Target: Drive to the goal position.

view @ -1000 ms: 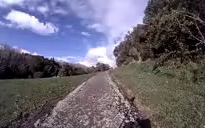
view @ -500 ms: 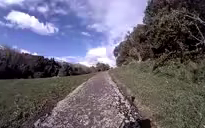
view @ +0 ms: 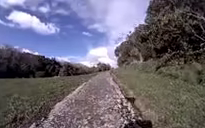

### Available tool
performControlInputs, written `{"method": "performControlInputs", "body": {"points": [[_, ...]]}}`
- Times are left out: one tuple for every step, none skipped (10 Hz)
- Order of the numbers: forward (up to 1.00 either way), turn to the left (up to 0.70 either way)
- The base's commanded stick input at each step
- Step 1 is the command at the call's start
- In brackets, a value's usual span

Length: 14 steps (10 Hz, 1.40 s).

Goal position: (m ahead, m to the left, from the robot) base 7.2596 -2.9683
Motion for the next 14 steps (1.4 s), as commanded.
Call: {"method": "performControlInputs", "body": {"points": [[0.7,0.01],[0.7,0.01],[0.7,0.01],[0.7,0.01],[0.7,0.01],[0.7,0.01],[0.7,0.01],[0.7,0.01],[0.7,0.01],[0.7,0.01],[0.7,0.01],[0.7,0.01],[0.7,0.01],[0.7,0.01]]}}
